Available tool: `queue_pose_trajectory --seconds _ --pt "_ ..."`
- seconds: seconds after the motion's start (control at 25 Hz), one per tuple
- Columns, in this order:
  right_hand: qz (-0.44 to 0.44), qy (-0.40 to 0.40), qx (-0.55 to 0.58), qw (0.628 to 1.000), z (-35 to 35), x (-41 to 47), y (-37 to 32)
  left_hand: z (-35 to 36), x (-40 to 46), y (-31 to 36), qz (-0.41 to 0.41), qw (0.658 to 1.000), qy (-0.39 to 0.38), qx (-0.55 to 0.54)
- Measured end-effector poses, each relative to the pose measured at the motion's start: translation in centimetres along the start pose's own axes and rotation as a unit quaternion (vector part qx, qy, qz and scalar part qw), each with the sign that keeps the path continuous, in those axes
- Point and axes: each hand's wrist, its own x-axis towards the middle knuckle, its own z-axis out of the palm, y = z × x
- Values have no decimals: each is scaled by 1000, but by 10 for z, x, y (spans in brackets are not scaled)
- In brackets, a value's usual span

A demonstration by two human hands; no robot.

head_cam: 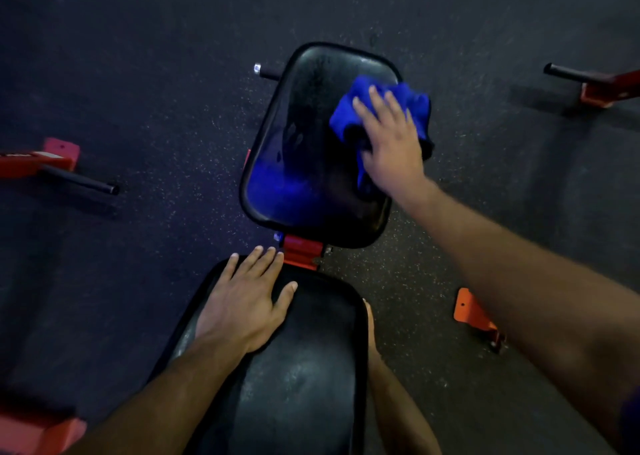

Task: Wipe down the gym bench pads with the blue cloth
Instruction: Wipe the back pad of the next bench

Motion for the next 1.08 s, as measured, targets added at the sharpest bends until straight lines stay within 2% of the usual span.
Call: queue_pose_trajectory --seconds 0.16,0.24,0.36,0.48,0.64,0.72,0.8,0.96,1.08 --pt "-128 -113 -25 985 0 -122 -26 -6 -3 3 -2 1000 -14 5" --pt "-150 -151 -4 977 -2 -133 -30 -6 0 2 -10 1000 -14 1" --pt "-111 -149 89 979 -27 -102 -31 -15 -7 4 14 999 -13 -35" --pt "-105 -74 127 984 -59 -41 -32 -23 -54 -7 34 999 -28 -32" --pt "-197 -93 -21 976 -47 79 -46 -10 -110 -23 5 1000 -4 17" --pt "-168 -121 -69 976 -26 120 -59 -5 -106 -28 3 1000 -7 20" --pt "-142 -141 -80 976 -11 124 -66 -1 -102 -27 14 999 12 32" --pt "-298 -151 -65 940 -2 41 -97 0 -104 -32 13 1000 18 22" --pt "-430 -230 -73 870 17 -32 -123 0 -103 -31 13 1000 18 12"
